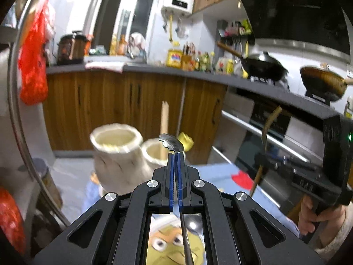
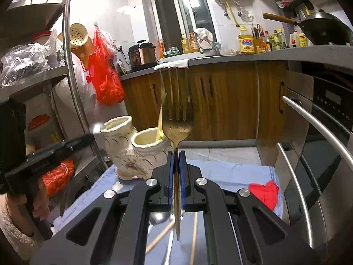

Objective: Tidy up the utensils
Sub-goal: 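Lift the spoon with the left tool while the right tool carries the gold fork to the holder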

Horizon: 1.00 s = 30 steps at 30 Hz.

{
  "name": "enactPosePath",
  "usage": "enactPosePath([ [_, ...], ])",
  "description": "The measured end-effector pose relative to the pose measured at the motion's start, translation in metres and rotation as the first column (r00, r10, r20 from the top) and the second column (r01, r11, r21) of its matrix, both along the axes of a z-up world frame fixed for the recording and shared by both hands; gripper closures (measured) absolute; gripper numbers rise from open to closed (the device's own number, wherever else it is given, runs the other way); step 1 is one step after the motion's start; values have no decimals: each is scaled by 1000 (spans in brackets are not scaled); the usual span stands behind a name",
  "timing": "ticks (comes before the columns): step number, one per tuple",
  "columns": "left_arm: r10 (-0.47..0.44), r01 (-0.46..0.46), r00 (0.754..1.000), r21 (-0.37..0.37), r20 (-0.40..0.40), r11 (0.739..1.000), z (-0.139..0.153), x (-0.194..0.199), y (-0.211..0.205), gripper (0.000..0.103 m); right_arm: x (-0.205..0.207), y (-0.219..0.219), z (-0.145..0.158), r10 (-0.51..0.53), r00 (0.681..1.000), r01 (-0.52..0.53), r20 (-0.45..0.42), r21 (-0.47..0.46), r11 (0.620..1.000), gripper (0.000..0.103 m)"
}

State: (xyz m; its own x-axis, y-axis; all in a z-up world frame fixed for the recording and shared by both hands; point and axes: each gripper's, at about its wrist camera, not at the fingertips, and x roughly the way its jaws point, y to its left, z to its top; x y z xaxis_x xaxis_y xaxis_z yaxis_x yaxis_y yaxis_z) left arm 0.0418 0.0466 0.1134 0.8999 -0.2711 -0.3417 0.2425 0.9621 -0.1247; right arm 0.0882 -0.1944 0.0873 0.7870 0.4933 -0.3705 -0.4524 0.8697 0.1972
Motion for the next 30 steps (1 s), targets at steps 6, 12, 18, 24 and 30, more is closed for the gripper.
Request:
enactPosePath([
  [6, 66, -66, 990, -2, 121, 998, 40, 24, 26, 100, 21, 23, 28, 37, 999, -37, 23, 26, 999, 98],
  [12, 125, -122, 976, -28, 175, 992, 58, 73, 46, 100, 53, 50, 57, 51, 996, -55, 69, 68, 996, 98],
  [18, 174, -166, 957, -53, 233, 985, 63, 105, 56, 100, 83, 71, 69, 30, 994, -40, 107, 99, 994, 98],
  [24, 215, -211, 935, -43, 283, 977, 56, 131, 57, 100, 107, 85, 57, -3, 994, -9, 111, 111, 994, 98],
  [30, 233, -253, 933, 42, 274, 966, 29, 149, 53, 100, 115, 96, 37, 7, 995, -13, 101, 67, 998, 98],
])
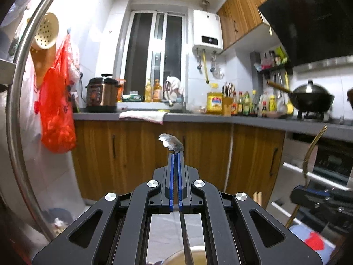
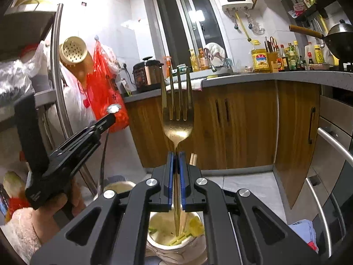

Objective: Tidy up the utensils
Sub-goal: 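Lift the spoon with the left tool while the right tool carries the gold fork to the holder, then lower the spoon into the larger cup with the left tool while the right tool drops the fork in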

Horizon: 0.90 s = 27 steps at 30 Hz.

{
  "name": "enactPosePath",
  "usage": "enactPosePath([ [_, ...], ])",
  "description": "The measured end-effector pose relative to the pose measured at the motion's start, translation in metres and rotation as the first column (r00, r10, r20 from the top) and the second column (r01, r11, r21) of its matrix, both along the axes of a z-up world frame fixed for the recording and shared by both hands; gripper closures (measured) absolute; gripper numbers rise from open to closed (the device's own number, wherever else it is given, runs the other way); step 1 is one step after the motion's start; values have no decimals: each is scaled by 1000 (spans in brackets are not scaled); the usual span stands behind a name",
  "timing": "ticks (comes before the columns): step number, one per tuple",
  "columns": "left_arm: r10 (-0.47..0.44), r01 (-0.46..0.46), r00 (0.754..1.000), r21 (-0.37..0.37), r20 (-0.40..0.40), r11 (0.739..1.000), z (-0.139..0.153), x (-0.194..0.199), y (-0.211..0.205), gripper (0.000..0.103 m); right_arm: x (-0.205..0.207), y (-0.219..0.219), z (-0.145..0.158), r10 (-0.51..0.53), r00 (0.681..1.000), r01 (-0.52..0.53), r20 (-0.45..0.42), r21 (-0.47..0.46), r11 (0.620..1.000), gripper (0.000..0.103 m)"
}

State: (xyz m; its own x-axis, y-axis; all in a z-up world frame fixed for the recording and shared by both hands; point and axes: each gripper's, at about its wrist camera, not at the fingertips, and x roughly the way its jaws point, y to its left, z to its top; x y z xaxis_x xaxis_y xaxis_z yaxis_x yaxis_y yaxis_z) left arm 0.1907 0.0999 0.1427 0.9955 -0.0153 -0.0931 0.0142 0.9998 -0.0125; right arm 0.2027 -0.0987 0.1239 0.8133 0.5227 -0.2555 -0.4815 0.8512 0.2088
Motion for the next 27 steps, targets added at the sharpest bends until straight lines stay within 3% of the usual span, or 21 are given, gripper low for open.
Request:
enactPosePath([
  [8, -47, 47, 998, 12, -45, 999, -19, -15, 7, 100, -5, 1, -15, 45, 999, -45, -29, -14, 999, 98],
  [17, -108, 110, 978, 2, -180, 994, -37, -37, 6, 101, -3, 6, -29, 62, 995, -66, -83, -54, 996, 98],
  [27, -118, 139, 964, 76, -236, 987, -54, -39, -8, 101, 6, 10, -40, 49, 992, -59, -115, -83, 995, 98],
])
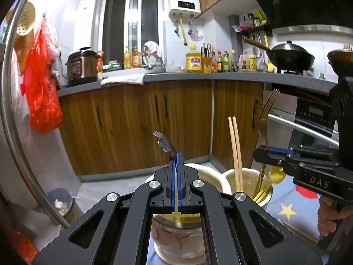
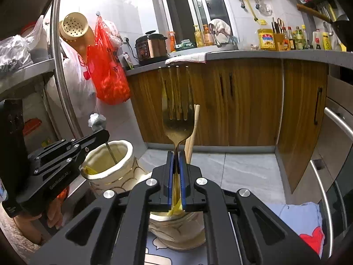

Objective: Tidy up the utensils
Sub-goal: 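Lower the spoon into the larger cup with the left tool while the right tool drops the fork in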

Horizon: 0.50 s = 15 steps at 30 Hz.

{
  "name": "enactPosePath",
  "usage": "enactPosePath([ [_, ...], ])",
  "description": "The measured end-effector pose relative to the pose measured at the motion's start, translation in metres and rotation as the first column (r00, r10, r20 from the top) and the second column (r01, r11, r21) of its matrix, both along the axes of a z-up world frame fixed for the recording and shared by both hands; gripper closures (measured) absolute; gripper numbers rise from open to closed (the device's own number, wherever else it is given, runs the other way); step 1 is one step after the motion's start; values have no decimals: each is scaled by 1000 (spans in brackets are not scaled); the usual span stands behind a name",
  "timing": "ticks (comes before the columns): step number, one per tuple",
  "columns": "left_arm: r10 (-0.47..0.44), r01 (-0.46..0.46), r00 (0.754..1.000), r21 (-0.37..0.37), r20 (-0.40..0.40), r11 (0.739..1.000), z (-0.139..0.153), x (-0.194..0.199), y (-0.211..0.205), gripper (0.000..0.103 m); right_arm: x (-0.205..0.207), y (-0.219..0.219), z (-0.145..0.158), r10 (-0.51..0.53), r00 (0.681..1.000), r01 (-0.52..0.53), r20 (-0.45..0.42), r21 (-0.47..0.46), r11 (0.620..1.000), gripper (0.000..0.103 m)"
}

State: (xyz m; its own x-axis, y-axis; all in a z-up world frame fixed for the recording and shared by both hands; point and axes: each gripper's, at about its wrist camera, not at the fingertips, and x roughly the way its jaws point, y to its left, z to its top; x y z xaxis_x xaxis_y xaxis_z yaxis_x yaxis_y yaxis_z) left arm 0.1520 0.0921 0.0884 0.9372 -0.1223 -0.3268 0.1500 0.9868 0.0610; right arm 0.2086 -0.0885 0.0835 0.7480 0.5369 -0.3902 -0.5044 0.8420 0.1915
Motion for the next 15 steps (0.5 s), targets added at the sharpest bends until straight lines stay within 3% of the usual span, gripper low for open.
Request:
enactPosePath([
  [15, 17, -18, 999, -4, -38, 1000, -10, 8, -1, 101, 11, -11, -5, -51, 998, 52, -22, 6, 999, 97],
])
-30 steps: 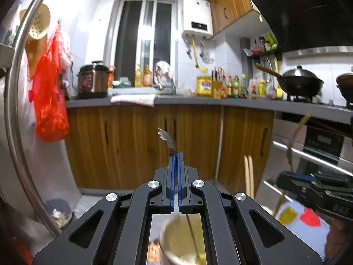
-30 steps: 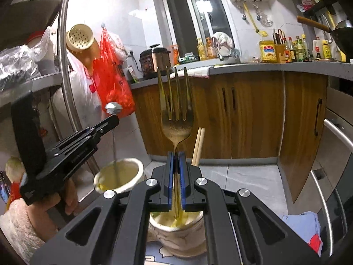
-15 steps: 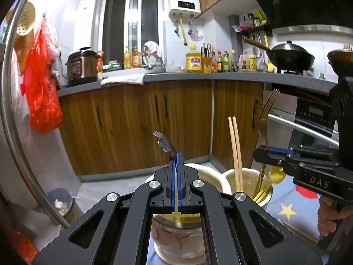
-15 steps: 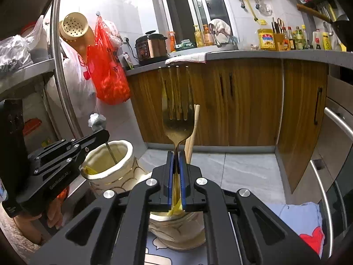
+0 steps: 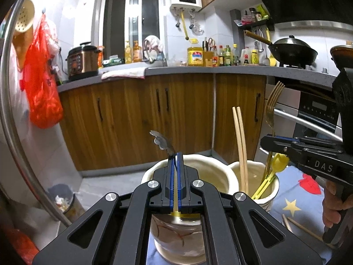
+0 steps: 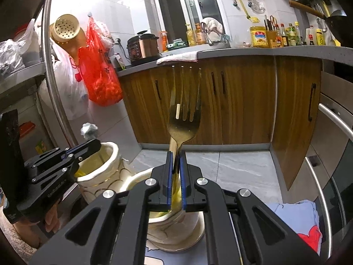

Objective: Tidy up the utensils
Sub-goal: 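Lower the spoon into the larger cup with the left tool while the right tool drops the fork in, then withdraw both tools from the holder back over the remaining utensils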

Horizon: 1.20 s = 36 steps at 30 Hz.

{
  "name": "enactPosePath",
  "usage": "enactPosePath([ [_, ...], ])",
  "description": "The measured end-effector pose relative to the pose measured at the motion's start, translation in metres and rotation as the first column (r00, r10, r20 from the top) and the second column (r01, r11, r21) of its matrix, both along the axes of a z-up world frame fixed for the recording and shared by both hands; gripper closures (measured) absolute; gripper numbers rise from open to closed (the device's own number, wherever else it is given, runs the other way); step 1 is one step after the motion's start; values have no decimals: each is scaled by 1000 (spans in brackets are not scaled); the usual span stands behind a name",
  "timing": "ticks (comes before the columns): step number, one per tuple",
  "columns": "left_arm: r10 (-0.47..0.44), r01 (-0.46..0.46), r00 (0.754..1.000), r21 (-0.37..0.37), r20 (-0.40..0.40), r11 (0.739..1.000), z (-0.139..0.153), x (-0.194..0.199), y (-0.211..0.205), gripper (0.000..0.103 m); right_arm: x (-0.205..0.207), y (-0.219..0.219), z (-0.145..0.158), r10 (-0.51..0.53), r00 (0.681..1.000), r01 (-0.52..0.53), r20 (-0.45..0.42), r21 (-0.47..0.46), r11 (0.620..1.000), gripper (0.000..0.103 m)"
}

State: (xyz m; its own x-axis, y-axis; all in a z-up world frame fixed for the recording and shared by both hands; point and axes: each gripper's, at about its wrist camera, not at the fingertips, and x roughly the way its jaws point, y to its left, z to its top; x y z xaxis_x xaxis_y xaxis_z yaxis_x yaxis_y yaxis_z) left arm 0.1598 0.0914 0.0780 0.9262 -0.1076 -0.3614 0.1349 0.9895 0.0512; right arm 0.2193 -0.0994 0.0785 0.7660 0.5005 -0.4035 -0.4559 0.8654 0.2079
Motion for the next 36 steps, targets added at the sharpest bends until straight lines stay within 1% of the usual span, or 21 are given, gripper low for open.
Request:
enactPosePath([
  [2, 11, -11, 1000, -6, -6, 1000, 0, 1, 1, 100, 3, -2, -1, -13, 1000, 13, -10, 1, 1000, 96],
  [5, 20, -20, 1000, -15, -10, 1000, 1, 2, 4, 96, 8, -6, -4, -19, 999, 19, -33, 9, 1000, 96],
  [7, 15, -16, 1000, -28, -14, 999, 1, 2, 5, 92, 9, -7, -4, -23, 999, 23, -36, 12, 1000, 95],
  [9, 9, -9, 1000, -35, -11, 999, 2, 1, 5, 85, 9, -8, -5, -27, 999, 28, -37, 12, 1000, 92],
  [12, 10, -10, 1000, -28, -8, 1000, 3, 0, 4, 81, 10, -8, -4, -26, 999, 27, -41, 16, 1000, 91],
  [13, 9, -9, 1000, -27, -8, 1000, 3, 0, 3, 79, 9, -8, -3, -28, 999, 28, -36, 14, 1000, 89],
  [14, 6, -6, 1000, -30, -8, 1000, 3, 0, 3, 78, 9, -8, -3, -26, 999, 26, -35, 13, 1000, 82],
  [16, -4, 3, 1000, -41, -6, 999, 5, -2, 3, 65, 8, -9, -4, -19, 999, 20, -36, 16, 1000, 72],
  [17, -8, 8, 1000, -46, 0, 999, 5, -3, 3, 60, 7, -9, -4, -16, 999, 17, -35, 17, 1000, 71],
  [18, 1, 0, 1000, -44, 11, 999, 7, -5, 2, 49, 7, -8, -4, -14, 999, 14, -35, 13, 1000, 71],
  [19, 18, -17, 1000, -38, 25, 999, 8, -6, 2, 43, 7, -7, -4, -11, 999, 11, -37, 7, 1000, 68],
  [20, 23, -22, 999, -38, 35, 999, 9, -8, 2, 38, 6, -7, -4, -10, 999, 10, -37, 8, 1000, 61],
  [21, 21, -19, 999, -44, 40, 999, 11, -9, 2, 37, 6, -7, -3, -7, 999, 8, -37, 11, 1000, 57],
  [22, 21, -20, 999, -46, 39, 999, 12, -9, 3, 37, 6, -7, -3, -5, 999, 5, -40, 13, 1000, 49],
  [24, 30, -28, 999, -46, 43, 999, 15, -10, 3, 35, 4, -8, -1, -4, 999, 5, -40, 20, 1000, 44],
  [25, 37, -35, 998, -44, 45, 998, 17, -10, 4, 34, 2, -9, 0, -6, 999, 7, -39, 20, 1000, 39],
  [28, 59, -57, 997, -38, 42, 998, 23, -12, 5, 23, -3, -10, 5, -5, 999, 6, -42, 11, 1000, 28],
  [30, 71, -70, 997, -45, 28, 997, 26, -15, 8, 20, -11, -14, 10, -1, 999, 2, -43, 24, 1000, 21],
  [32, 85, -84, 996, -54, 12, 995, 27, -19, 10, 15, -18, -19, 16, -1, 999, 2, -43, 33, 999, 10],
  [34, 92, -93, 996, -54, -8, 994, 28, -25, 11, 14, -28, -25, 22, -11, 999, 13, -39, 40, 999, 5],
  [36, 105, -106, 994, -41, -28, 993, 29, -32, 11, 13, -37, -29, 25, -25, 999, 26, -36, 38, 999, 5],
])
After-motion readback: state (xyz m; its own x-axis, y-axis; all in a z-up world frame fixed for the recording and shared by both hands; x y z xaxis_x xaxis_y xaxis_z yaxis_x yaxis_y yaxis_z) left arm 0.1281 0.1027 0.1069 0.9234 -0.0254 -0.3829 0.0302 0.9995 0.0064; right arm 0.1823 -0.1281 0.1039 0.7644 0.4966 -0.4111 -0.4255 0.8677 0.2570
